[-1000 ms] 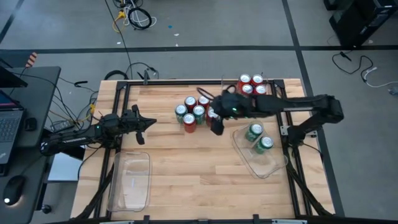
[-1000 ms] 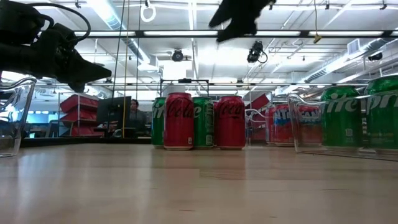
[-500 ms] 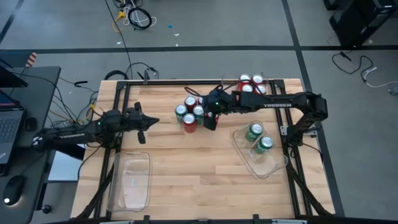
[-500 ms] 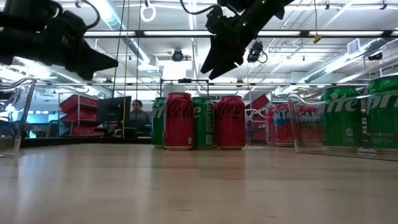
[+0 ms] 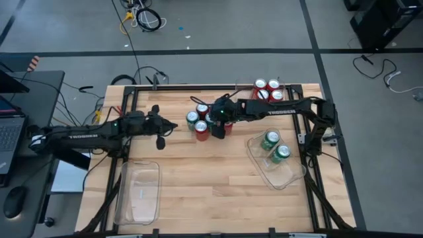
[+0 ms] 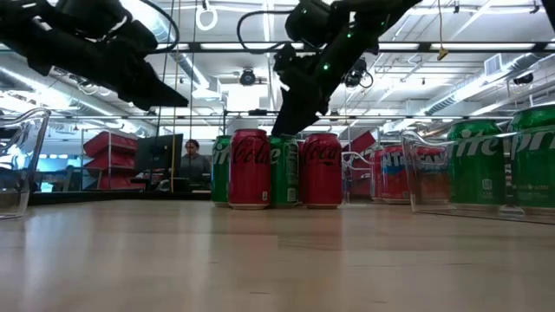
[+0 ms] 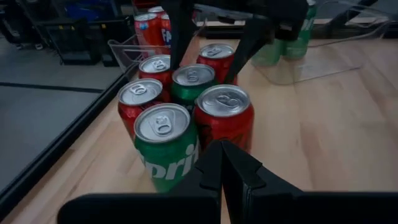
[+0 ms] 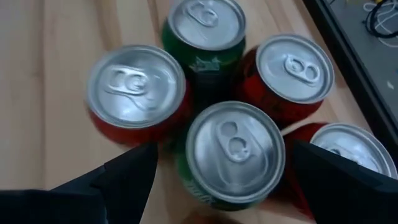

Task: Sort soda cans
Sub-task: Put the right green soda can into the bottom right transparent bin

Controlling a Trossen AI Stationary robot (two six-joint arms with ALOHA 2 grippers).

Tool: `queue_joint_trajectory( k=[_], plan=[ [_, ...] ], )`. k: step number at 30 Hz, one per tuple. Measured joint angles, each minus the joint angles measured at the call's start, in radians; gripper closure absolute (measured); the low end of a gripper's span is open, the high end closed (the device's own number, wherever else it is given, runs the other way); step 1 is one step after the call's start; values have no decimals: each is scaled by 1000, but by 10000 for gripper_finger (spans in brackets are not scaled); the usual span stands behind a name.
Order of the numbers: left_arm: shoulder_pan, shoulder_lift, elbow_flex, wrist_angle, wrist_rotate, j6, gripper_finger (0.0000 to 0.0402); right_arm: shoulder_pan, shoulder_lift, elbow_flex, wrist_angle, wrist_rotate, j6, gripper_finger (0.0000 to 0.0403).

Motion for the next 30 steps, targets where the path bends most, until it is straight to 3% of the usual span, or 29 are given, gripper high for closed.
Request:
queue_joint_trajectory(
  k=[16,22,26,30],
  plan=[
    [34,8,2,-9,0,0,394,15,30,0,-31,-114,16,88],
    [34,7,2,-13,0,-1,394,37,43,2,-6,-122,25,124],
    [34,7,2,-22,0,-3,394,61,8,-1,-28,-124,60,151],
    [34,7,2,-24,-4,-3,394,108,-59,48,-110,-108,129,152]
  ],
)
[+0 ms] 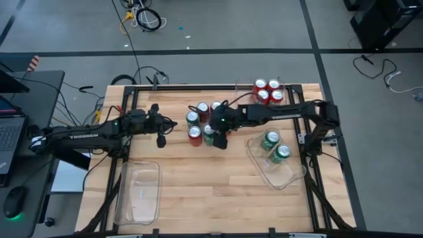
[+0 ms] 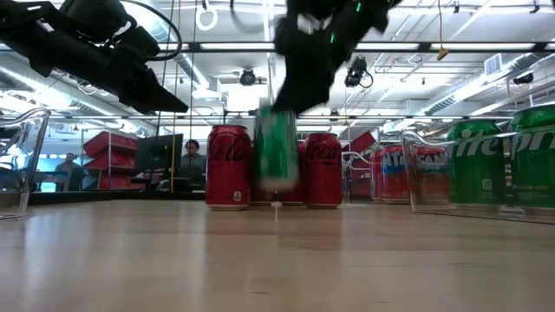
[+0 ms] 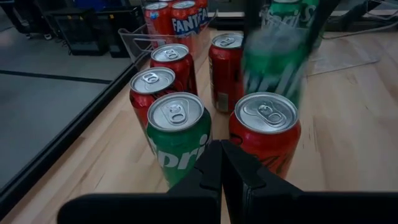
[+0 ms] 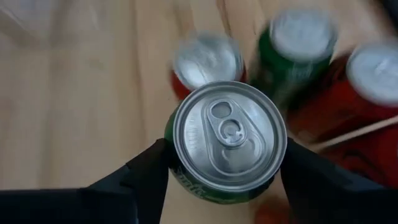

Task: Sort soda cans
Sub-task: Put the right green soda can into the bottom right transparent bin

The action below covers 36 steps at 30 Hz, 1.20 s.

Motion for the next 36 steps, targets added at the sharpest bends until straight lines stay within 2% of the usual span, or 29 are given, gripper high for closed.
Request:
queue_joint_trajectory(
  k=[7,12,17,22,29,32,36],
  plan=[
    [0,0,0,0,-1,1,394,178,-114,70,-210,131,173,152],
    [0,0,0,0,-3,2,394,331,-187,87,-425,284,428,153],
    [0,0,0,6,-4,-32,394,459,-224,85,-655,380,721,153],
    [0,0,11,4,-4,-54,394,564,-244,85,-846,391,976,154],
    [0,0,37,3,-4,-57,394,673,-254,81,-1062,385,1249,154],
    [0,0,37,-2,-4,-57,394,697,-255,63,-1091,372,1307,154],
    [0,5,37,-5,-4,-74,394,705,-254,19,-1024,373,1317,154]
  ],
)
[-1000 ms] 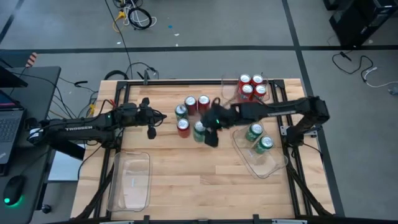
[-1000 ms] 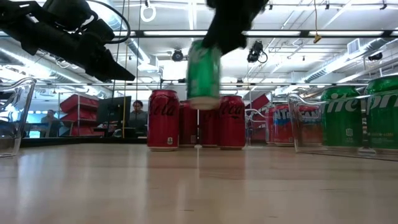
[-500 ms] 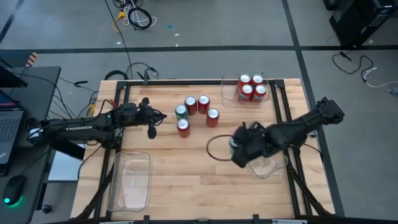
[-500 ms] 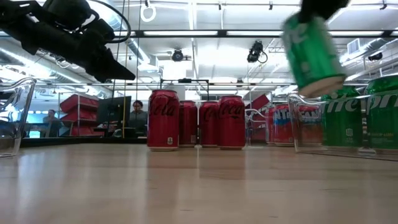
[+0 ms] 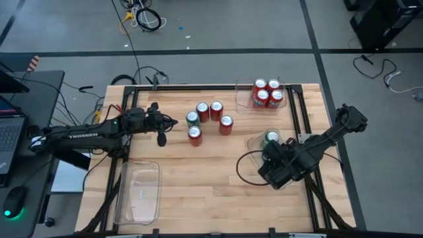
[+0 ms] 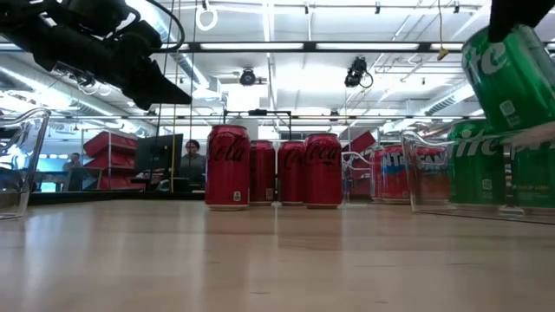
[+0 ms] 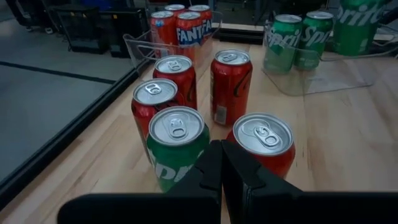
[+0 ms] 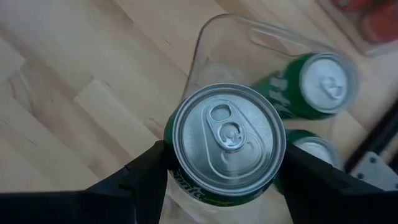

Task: Sort soda cans
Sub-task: Put the right green soda can into the bottom right transparent bin

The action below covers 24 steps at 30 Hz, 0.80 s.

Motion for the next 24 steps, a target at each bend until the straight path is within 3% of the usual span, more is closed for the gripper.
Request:
queue_joint_trajectory(
  k=[10,17,24],
  plan=[
    [0,0,1,-22,0,-5,394,-5,1,-143,236,74,23,154],
    [0,-1,1,-18,-5,-6,394,-43,9,-150,326,159,-58,154],
    [0,-1,1,-29,-8,-9,394,-73,96,-149,367,166,-163,154]
  ],
)
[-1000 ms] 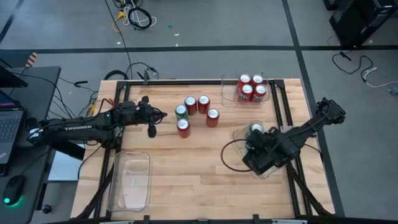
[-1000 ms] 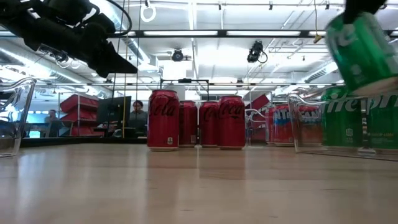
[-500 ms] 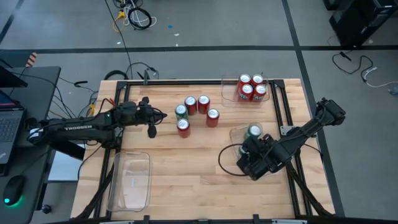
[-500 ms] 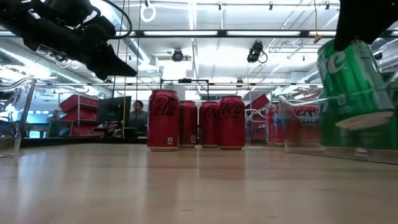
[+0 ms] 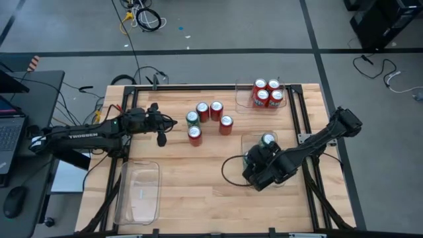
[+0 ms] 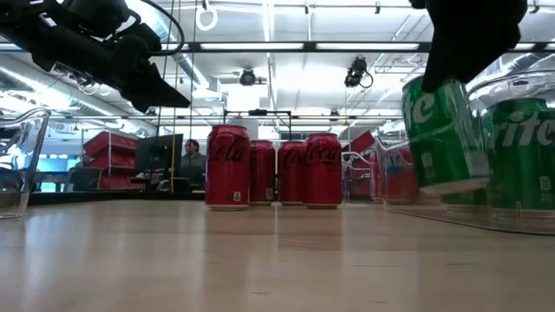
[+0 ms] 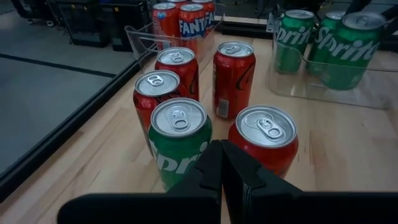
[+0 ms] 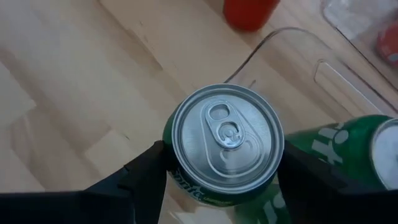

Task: Sort soda cans
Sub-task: Put the right green soda can into the bottom right transparent bin, then put the green soda can into the bottom right transparent bin

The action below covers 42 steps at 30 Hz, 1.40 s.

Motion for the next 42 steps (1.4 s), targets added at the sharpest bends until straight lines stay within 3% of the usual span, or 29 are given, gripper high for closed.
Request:
queue_joint_trajectory(
  k=[12,18,30,38,42],
  plan=[
    [0,0,87,-137,-23,-19,394,-16,96,5,-11,15,-34,153],
    [5,27,158,-178,-31,-17,394,-28,73,3,-25,-56,-41,107],
    [45,219,310,-262,-3,35,394,-81,72,50,-82,-167,-185,59],
    [102,335,425,-324,96,85,394,-129,72,195,-185,-193,-323,73],
    [135,426,512,-393,118,86,394,-151,71,273,-225,-154,-419,84]
  ],
)
